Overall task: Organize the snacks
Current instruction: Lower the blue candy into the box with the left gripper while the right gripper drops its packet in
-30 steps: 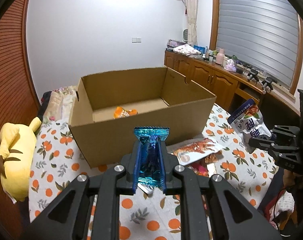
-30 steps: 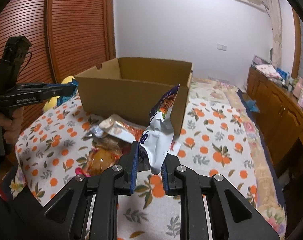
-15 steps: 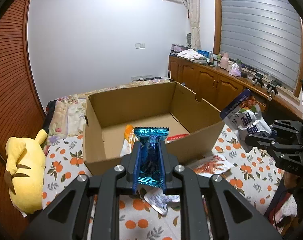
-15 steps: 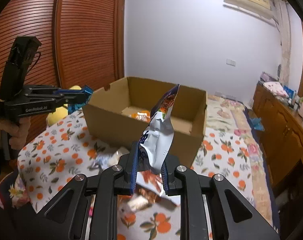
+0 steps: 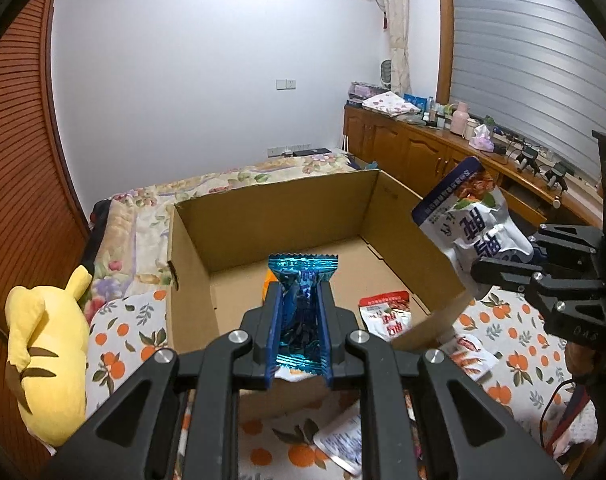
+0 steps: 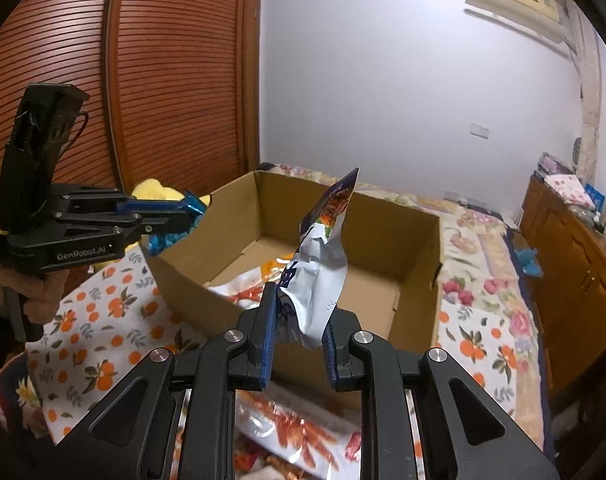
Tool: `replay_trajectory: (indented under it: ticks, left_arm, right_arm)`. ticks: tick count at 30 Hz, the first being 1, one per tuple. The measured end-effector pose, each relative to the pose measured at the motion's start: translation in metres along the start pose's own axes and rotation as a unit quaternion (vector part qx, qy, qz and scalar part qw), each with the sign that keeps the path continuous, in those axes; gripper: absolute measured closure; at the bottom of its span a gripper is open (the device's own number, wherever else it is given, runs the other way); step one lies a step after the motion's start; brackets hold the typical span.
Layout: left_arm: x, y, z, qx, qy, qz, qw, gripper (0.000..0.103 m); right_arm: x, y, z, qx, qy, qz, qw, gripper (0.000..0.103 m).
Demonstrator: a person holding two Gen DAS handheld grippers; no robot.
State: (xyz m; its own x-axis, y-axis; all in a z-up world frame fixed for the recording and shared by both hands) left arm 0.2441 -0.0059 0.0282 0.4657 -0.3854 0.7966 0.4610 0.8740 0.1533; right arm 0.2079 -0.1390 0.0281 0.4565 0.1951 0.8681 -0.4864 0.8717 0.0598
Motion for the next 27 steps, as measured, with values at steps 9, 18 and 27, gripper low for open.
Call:
replay_trajectory:
  ticks: [9,18,27]
  left_arm:
    - [0.009,0.006,-0.036,-0.011,0.013,-0.004,0.9998,0.088]
    - [0.011,0.011,-0.049,-0.026,0.016,0.004,0.9995,0.081]
    - [0.006,0.014,-0.045,-0.034,0.014,0.021,0.9991,0.069]
  right_arm:
    - [0.006,-0.008,-0.041,0.018,0.025,0.003,1.0,0.085]
    - [0.008,-0.015,-0.063,0.026,0.038,0.0,0.999,0.085]
    - [0.01,-0.016,-0.068,0.02,0.035,0.002,0.999,0.079]
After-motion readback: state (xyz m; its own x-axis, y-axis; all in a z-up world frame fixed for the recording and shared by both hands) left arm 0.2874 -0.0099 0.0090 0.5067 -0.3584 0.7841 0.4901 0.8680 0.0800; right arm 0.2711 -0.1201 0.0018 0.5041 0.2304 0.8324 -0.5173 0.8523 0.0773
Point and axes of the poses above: each gripper's, at about its wrist camera, not at the fingertips, and z roughly against the way its jaws point, y to its left, x to its top, the point moved 2 cm from there along -z, roughly the way its jaws point, and after that the axes turned 13 degrees about -z, right-handed, at the moved point
